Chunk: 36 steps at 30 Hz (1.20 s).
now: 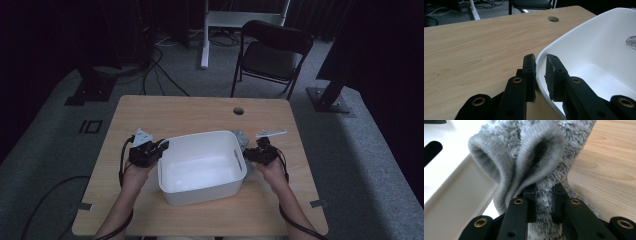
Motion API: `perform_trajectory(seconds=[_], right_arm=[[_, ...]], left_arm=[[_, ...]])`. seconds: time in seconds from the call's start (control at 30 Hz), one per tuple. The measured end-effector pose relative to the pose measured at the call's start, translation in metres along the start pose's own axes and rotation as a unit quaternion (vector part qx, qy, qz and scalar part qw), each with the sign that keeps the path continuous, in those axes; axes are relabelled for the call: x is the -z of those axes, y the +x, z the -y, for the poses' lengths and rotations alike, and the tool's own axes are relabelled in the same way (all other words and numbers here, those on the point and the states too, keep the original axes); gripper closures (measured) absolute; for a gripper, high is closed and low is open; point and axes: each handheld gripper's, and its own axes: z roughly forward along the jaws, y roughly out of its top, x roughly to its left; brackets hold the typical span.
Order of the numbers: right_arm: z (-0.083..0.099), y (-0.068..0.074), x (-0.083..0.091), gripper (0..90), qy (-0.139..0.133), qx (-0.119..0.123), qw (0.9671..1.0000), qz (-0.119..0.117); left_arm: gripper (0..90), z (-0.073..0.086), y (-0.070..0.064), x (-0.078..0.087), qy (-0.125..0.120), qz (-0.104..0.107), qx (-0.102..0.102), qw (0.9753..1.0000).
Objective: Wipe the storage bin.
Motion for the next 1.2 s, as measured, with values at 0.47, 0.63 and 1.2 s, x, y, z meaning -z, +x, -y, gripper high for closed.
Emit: perform_trajectory(seconds=[0.47, 0.63, 1.2], right_arm=[[0.022, -0.012, -0.028, 79.0, 0.045, -0.027, 0.9983, 0.026], [0.02, -0.012, -0.012, 78.5, 0.026, -0.029, 0.9991, 0.017], [0.036, 0.007, 0.095, 78.1, -0.097, -0.02, 0.9949, 0.014]], left_arm=[[77.7, 0.0, 0.001, 0.0, 0.0, 0.005, 0.0, 1.0], [77.7, 0.0, 0.001, 0.0, 0.0, 0.005, -0.002, 1.0], [77.6, 0.0, 0.001, 0.0, 0.002, 0.005, -0.001, 1.0]])
